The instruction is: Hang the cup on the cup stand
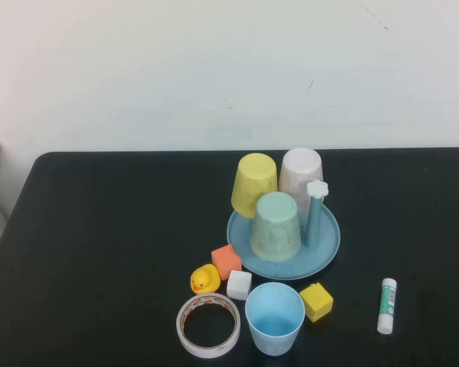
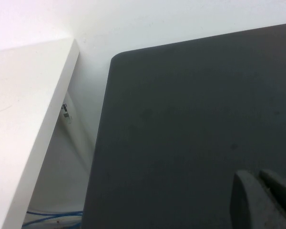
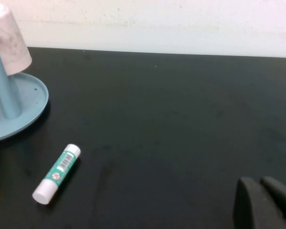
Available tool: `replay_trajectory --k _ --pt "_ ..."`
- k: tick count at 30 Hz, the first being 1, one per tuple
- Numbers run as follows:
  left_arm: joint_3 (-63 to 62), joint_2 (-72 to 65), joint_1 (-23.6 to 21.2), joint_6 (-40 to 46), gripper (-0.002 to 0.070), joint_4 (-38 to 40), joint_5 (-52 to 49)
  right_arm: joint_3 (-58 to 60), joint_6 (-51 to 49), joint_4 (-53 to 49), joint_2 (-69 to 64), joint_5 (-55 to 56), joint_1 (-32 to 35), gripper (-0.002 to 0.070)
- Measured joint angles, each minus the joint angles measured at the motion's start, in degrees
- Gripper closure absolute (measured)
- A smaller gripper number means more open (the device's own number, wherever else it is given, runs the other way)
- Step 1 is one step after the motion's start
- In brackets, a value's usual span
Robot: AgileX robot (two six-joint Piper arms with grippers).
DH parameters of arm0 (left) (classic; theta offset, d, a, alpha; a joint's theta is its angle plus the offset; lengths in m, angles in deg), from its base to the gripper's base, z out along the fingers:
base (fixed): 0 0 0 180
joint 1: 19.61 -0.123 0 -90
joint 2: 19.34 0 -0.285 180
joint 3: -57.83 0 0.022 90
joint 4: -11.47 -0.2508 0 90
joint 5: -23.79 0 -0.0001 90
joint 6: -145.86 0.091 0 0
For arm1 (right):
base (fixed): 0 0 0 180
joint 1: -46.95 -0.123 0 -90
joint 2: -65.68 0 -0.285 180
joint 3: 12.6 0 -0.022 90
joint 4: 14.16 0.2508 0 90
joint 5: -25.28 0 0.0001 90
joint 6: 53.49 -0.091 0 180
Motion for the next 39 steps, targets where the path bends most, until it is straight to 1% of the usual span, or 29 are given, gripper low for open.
replay_trajectory --k 6,9,11,12,13,15,16,17,19,24,26,30,33,37,39 --pt "0.0 0.0 0.0 0.0 0.0676 0.0 0.0 0.0 0.0 3.0 0.0 0.0 0.0 0.0678" --pt "0.0 0.0 0.0 0.0 0.0676 0.1 0.0 0.0 0.0 6.1 0.0 0.0 0.0 0.0678" --pt "0.0 0.0 0.0 -1.6 0.0676 3.4 0.5 0.0 0.0 11.3 0.0 0.0 0.0 0.0678" --pt "0.0 0.0 0.0 -4.0 0.0676 8.3 0.8 0.0 -0.3 15.6 0.0 0.0 0.0 0.0678" --pt "0.1 0.0 0.0 -10.0 0.0676 21.2 0.8 0.2 -2.1 27.6 0.0 -0.2 0.0 0.0678" --pt "0.1 0.0 0.0 -15.3 0.0676 36.3 0.7 0.3 -4.0 40.0 0.0 -0.6 0.0 0.0678" --pt "0.1 0.0 0.0 -16.3 0.0676 42.2 0.9 0.3 -4.3 45.9 0.0 -0.7 0.0 0.0678" --pt "0.1 0.0 0.0 -16.6 0.0676 46.1 1.3 0.3 -4.3 49.7 0.0 -0.6 0.0 0.0678" --pt "0.1 0.0 0.0 -16.6 0.0676 50.1 3.0 0.3 -3.9 54.9 0.0 -0.5 0.0 0.0678" --pt "0.1 0.0 0.0 -16.4 0.0676 54.6 7.4 0.3 1.8 57.8 0.0 -0.3 0.0 0.0678" --pt "0.1 0.0 0.0 -14.2 0.0676 55.5 7.6 0.3 2.8 58.0 0.0 -0.9 0.0 0.0678" --pt "-0.6 0.0 0.0 -1.6 0.0676 55.8 4.5 0.3 8.5 58.0 0.0 -2.8 0.0 0.0678" --pt "-5.4 -2.8 0.0 6.5 0.0676 53.6 -0.9 0.3 12.0 57.9 0.0 -3.6 0.0 0.0678" --pt "-13.7 -12.3 0.0 12.5 0.0676 46.1 -8.5 0.3 14.0 57.8 0.0 -3.8 0.0 0.0678" --pt "-17.8 -17.1 0.0 15.8 0.0676 43.9 -12.2 0.3 14.3 57.8 0.0 -3.8 0.0 0.0678"
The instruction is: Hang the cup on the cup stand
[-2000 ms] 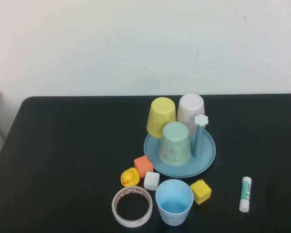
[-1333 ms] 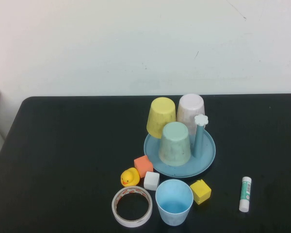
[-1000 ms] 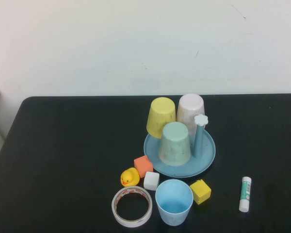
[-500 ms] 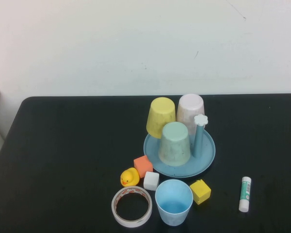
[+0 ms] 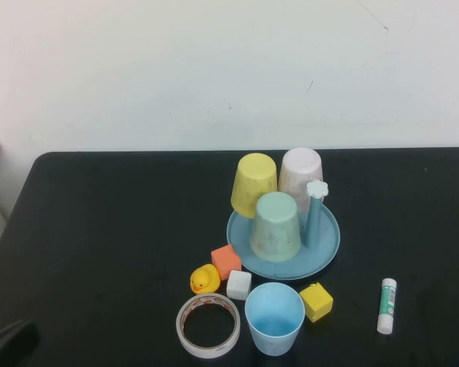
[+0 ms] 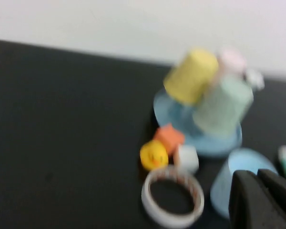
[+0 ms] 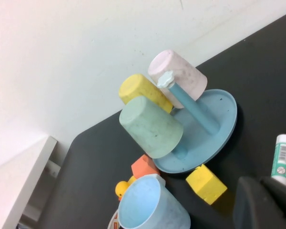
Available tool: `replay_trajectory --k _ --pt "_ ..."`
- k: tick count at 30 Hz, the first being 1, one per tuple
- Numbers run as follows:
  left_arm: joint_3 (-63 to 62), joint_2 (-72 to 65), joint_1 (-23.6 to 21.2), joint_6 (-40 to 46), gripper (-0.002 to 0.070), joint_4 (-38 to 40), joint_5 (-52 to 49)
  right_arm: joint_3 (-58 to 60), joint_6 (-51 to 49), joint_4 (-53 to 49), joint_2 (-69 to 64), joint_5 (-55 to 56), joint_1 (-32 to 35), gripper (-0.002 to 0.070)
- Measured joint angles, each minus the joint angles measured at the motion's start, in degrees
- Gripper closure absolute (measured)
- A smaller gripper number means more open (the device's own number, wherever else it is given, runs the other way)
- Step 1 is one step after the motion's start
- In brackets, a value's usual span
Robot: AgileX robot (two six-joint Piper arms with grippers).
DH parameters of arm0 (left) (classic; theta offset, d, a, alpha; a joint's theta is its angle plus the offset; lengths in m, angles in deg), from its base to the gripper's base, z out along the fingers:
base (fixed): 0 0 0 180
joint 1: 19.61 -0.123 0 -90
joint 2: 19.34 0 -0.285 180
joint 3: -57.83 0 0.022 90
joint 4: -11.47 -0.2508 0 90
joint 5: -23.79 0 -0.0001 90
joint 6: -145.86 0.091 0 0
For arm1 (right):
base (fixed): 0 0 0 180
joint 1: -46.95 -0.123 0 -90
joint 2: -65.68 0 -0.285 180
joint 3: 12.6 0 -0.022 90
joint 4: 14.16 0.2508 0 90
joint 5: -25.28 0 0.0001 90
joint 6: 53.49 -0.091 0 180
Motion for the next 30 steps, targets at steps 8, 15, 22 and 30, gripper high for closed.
replay_trajectory --k 8,15,22,30 --pt "-15.8 -22.0 1.6 12.5 0.0676 -8.8 -11.6 0.0 1.5 0.0 0.0 0.0 0.0 0.0678" --pt "-29.3 -40.6 14.1 7.2 0.0676 -26.5 -19.2 0.0 1.7 0.0 0.0 0.0 0.0 0.0678" --pt "-42.2 -56.3 30.7 -8.2 0.0676 -46.3 -21.9 0.0 1.7 0.0 0.0 0.0 0.0 0.0678" --pt "-55.9 -74.0 41.0 -14.9 0.0637 -50.2 -24.8 0.0 1.7 0.0 0.0 0.0 0.0 0.0678"
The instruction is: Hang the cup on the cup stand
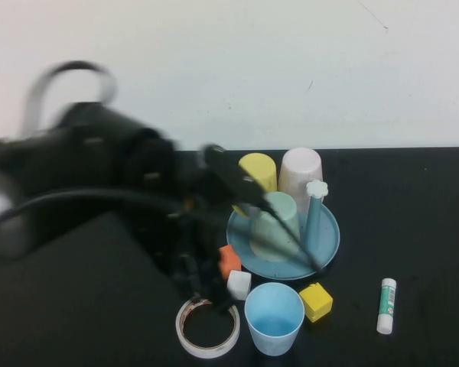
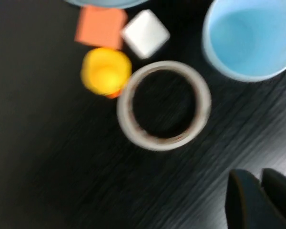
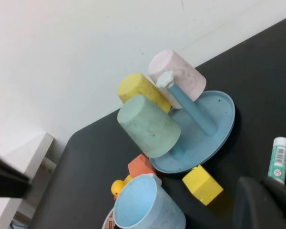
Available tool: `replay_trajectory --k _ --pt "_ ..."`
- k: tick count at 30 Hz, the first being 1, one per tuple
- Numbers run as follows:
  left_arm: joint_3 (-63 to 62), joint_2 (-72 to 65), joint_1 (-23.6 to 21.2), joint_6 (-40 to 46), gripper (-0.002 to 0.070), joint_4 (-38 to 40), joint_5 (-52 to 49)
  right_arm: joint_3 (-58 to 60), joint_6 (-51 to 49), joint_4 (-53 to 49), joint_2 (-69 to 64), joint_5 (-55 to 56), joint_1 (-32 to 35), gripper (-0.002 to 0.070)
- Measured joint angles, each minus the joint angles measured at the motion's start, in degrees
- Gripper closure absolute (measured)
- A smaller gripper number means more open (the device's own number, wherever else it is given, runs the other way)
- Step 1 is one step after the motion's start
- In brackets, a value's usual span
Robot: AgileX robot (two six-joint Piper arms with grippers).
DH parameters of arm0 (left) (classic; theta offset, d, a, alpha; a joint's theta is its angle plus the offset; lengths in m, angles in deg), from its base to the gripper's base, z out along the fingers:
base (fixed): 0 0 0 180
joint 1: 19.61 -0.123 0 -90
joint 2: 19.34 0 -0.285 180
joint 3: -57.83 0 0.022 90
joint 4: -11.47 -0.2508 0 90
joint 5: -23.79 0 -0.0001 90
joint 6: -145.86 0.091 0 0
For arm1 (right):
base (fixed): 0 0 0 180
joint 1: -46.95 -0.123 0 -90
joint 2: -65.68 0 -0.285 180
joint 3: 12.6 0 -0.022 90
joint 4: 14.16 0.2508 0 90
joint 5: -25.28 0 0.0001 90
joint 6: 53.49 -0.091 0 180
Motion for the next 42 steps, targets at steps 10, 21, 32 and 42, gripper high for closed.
replay_trajectory --k 10,21,32,42 --pt "-14.2 -20.3 1.1 -7.8 0.0141 1.8 -3.3 0.0 0.5 0.0 0.0 0.0 0.0 0.0678" --pt "-16.5 -30.0 1.1 -10.2 0.0223 4.2 3.2 0.0 1.8 0.0 0.0 0.0 0.0 0.0678" --pt "-16.6 -32.2 1.1 -10.6 0.0562 5.1 5.7 0.0 4.7 0.9 0.0 0.0 0.0 0.0678" --pt "-15.9 -28.6 1.1 -9.0 0.0668 5.0 1.4 0.0 4.9 1.1 0.0 -0.3 0.0 0.0678"
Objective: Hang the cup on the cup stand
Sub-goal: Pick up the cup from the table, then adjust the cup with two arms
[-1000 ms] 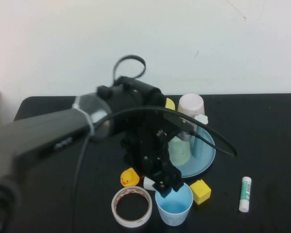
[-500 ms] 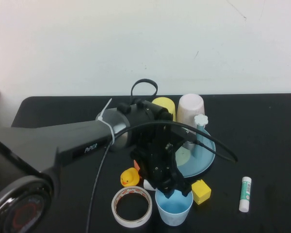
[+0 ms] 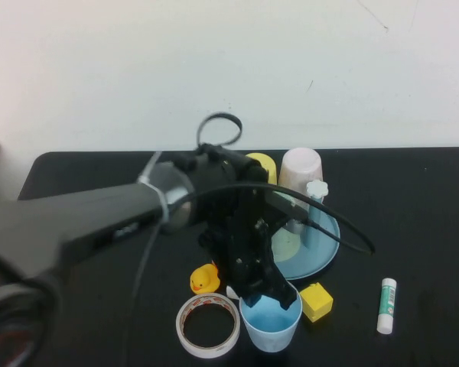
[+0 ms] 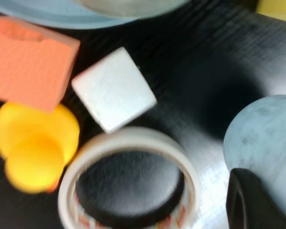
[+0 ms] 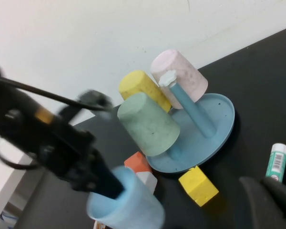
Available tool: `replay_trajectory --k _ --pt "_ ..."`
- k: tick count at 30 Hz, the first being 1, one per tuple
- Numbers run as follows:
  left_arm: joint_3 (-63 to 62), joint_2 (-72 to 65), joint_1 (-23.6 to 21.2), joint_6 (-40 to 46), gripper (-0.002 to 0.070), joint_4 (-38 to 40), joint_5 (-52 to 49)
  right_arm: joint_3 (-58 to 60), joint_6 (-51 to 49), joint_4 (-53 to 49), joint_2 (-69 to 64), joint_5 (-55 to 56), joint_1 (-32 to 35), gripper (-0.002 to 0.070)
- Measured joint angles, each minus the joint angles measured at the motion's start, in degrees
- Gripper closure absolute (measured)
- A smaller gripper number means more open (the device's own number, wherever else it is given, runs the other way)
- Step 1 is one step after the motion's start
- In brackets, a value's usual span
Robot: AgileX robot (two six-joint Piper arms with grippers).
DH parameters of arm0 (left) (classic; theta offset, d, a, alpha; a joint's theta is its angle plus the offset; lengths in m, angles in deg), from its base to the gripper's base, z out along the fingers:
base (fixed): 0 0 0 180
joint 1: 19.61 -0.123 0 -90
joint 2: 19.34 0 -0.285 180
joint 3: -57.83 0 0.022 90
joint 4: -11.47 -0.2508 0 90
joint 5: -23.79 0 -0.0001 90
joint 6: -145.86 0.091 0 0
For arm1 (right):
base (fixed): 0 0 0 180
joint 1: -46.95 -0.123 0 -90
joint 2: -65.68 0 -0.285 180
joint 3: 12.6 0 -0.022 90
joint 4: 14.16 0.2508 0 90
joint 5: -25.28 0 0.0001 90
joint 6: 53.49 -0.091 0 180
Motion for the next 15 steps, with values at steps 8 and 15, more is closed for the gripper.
replay_trajectory --k 8,15 --pt "14.1 19.9 0.0 0.7 0.0669 0.0 5.2 0.0 0.1 0.3 0.0 -0.2 0.0 0.0678" --pt "33.6 42.2 0.0 0.9 0.0669 0.2 25.1 0.0 0.1 0.6 0.0 -0.2 0.0 0.0678"
